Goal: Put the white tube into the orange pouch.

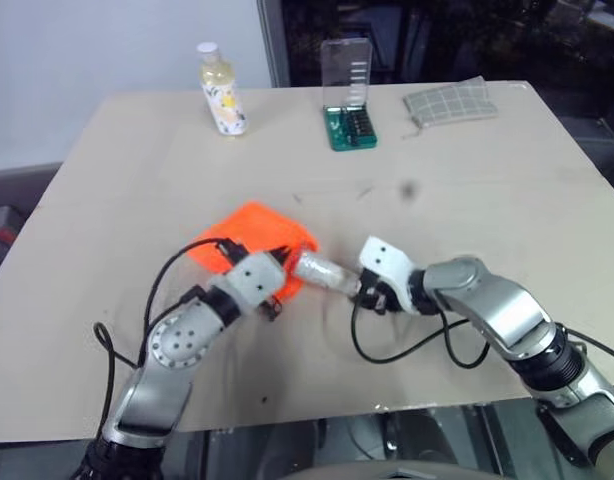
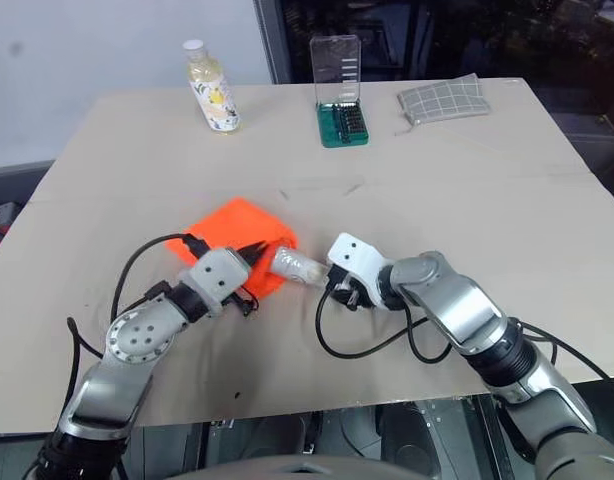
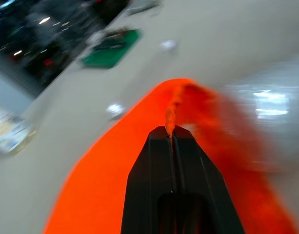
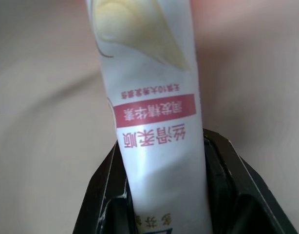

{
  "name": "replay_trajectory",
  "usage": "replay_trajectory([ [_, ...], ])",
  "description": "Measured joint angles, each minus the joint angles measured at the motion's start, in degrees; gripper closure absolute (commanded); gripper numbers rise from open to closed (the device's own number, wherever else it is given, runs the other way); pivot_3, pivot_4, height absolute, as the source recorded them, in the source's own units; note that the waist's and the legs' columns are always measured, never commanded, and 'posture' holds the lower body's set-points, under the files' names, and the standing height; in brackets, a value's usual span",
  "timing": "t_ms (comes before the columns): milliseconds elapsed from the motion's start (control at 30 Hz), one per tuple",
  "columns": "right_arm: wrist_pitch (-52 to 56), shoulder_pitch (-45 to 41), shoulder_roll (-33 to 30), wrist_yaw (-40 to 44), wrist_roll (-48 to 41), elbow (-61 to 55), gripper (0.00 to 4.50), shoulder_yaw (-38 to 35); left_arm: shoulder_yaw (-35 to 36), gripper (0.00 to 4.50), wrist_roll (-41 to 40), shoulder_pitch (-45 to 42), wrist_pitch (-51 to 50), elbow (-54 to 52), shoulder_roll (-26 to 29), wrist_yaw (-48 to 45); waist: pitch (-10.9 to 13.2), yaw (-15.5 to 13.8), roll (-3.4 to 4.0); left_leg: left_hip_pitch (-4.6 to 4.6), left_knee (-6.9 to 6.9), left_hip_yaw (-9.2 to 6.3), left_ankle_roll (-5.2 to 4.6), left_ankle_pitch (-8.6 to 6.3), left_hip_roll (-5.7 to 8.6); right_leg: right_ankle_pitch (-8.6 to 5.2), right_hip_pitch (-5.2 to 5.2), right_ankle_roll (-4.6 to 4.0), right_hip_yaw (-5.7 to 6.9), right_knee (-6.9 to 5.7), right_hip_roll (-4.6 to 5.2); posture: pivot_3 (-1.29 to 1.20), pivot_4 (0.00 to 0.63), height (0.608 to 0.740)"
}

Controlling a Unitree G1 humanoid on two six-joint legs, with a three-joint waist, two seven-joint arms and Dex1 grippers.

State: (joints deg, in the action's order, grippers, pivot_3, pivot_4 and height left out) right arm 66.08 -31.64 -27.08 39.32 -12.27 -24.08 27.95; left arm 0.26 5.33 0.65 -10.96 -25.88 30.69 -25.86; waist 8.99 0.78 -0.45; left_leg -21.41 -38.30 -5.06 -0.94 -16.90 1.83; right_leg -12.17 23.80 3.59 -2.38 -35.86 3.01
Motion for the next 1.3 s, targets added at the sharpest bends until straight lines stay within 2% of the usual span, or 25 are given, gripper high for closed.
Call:
replay_trajectory([
  [133,-0.1,0.4,0.8,-2.1,0.1,-0.1,2.97,0.0,0.8,4.5,-2.7,1.0,-0.4,0.1,-0.9,-0.8,0.0,0.0,0.0,0.0,0.0,0.01,0.01,0.01,0.0,0.0,0.0,0.0,-0.01,0.0,0.01,0.0,0.15,0.74],
  [233,-0.5,1.5,1.5,-3.2,-0.1,-0.2,2.97,-0.9,3.2,4.5,-8.0,1.9,-3.9,0.6,-2.2,-2.3,0.0,0.0,-0.01,0.0,0.0,-0.02,0.0,0.0,0.0,0.0,0.0,0.0,0.01,-0.01,0.0,0.0,0.15,0.74],
  [333,-0.7,2.3,1.6,-3.5,-0.6,-0.5,2.12,-1.4,5.9,4.5,-13.8,1.8,-9.0,2.1,-2.9,-4.0,0.0,0.1,-0.01,0.0,-0.03,-0.03,0.0,0.0,0.0,0.0,-0.01,0.0,0.03,-0.04,-0.02,0.0,0.15,0.74],
  [433,-1.3,2.5,1.5,-3.9,-0.9,-1.0,0.68,-0.9,8.6,4.5,-18.7,0.4,-13.6,3.0,-2.9,-5.0,0.0,0.0,-0.01,0.0,-0.04,-0.05,0.01,0.01,0.01,0.0,-0.02,0.0,0.06,-0.04,-0.04,0.0,0.15,0.74],
  [733,-3.7,4.4,2.5,-6.4,-0.1,-1.0,0.68,-1.3,10.2,4.5,-22.9,-1.9,-17.2,5.7,-2.1,-6.3,0.0,0.1,-0.02,0.0,-0.03,-0.02,0.23,0.13,0.01,0.0,-0.01,0.0,0.03,-0.01,-0.03,0.0,0.15,0.74],
  [867,-7.7,5.6,0.1,-6.0,1.1,-1.0,0.68,0.1,10.2,4.5,-23.7,-2.9,-17.8,6.4,-2.1,-6.5,0.0,0.0,-0.03,0.0,-0.04,-0.03,0.23,0.13,0.02,0.0,-0.02,0.0,0.04,-0.02,-0.02,0.0,0.15,0.74],
  [967,-9.1,6.3,-0.1,-5.9,1.4,-1.0,1.47,0.3,10.2,4.5,-24.4,-3.2,-18.6,6.4,-2.1,-6.5,0.0,0.0,-0.03,0.0,-0.03,-0.04,0.23,0.14,0.01,0.0,-0.02,0.0,0.04,-0.02,-0.03,0.0,0.15,0.74],
  [1133,-9.6,6.6,-0.9,-4.8,1.0,-3.1,3.68,-0.1,10.2,4.5,-25.2,-3.2,-19.6,5.8,-2.1,-6.2,0.0,0.0,-0.05,0.0,-0.04,-0.03,0.23,0.13,0.01,0.0,-0.02,0.0,0.03,-0.02,-0.02,0.0,0.15,0.74],
  [1167,-9.7,6.6,-1.1,-4.7,0.8,-3.3,3.9,-0.2,10.1,4.5,-25.3,-3.2,-19.9,5.5,-2.1,-6.1,0.0,0.0,-0.07,0.0,-0.03,-0.04,0.23,0.13,0.0,0.0,-0.02,0.0,0.03,-0.02,-0.02,0.0,0.15,0.74],
  [1300,-8.4,6.3,-1.0,-4.8,0.4,-4.2,3.9,-0.2,9.9,4.5,-26.5,-3.4,-21.8,2.6,-2.5,-5.1,0.0,0.0,-0.07,0.0,-0.03,-0.04,0.23,0.14,0.0,0.0,-0.02,0.0,0.03,-0.03,-0.03,0.0,0.15,0.74],
])
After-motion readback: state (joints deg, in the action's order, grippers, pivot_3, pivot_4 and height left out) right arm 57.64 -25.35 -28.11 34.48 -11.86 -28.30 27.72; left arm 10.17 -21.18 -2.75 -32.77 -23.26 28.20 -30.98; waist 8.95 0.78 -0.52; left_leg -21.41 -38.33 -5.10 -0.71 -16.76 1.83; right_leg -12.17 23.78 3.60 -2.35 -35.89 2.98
